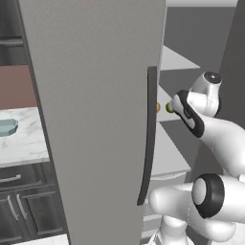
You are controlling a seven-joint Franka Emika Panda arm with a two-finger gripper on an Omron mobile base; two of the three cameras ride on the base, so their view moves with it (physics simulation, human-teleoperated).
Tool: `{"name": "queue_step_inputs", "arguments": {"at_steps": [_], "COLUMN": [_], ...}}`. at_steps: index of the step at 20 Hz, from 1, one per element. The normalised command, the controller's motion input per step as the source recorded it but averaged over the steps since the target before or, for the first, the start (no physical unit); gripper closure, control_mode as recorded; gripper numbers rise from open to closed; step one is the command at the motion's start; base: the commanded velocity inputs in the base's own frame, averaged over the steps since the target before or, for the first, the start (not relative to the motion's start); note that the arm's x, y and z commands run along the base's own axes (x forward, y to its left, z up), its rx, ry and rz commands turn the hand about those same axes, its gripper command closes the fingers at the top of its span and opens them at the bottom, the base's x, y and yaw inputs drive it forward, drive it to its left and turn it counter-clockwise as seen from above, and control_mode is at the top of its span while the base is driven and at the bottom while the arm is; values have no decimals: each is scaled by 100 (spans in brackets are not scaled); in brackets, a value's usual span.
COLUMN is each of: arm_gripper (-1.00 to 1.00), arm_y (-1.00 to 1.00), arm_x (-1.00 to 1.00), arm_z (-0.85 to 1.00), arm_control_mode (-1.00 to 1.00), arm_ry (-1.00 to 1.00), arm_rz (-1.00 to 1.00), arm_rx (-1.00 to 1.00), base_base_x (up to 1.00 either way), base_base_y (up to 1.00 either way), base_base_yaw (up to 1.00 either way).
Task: Take the lime and onion out of the freezer and place them in the tupperware container on the counter. Then put the tupperware containing the vegetables back in the freezer.
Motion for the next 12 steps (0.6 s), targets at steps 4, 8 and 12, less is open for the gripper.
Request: {"name": "queue_step_inputs", "arguments": {"at_steps": [4, 8, 12], "arm_gripper": [-100, -100, -100], "arm_y": [-4, -8, -10], "arm_x": [42, 34, 35], "arm_z": [-23, -21, -17], "arm_control_mode": [-100, -100, -100], "arm_ry": [0, 0, 0], "arm_rz": [0, 0, 0], "arm_rx": [0, 0, 0], "base_base_x": [0, 0, 0], "base_base_y": [0, 0, 0], "base_base_yaw": [0, 0, 0]}}
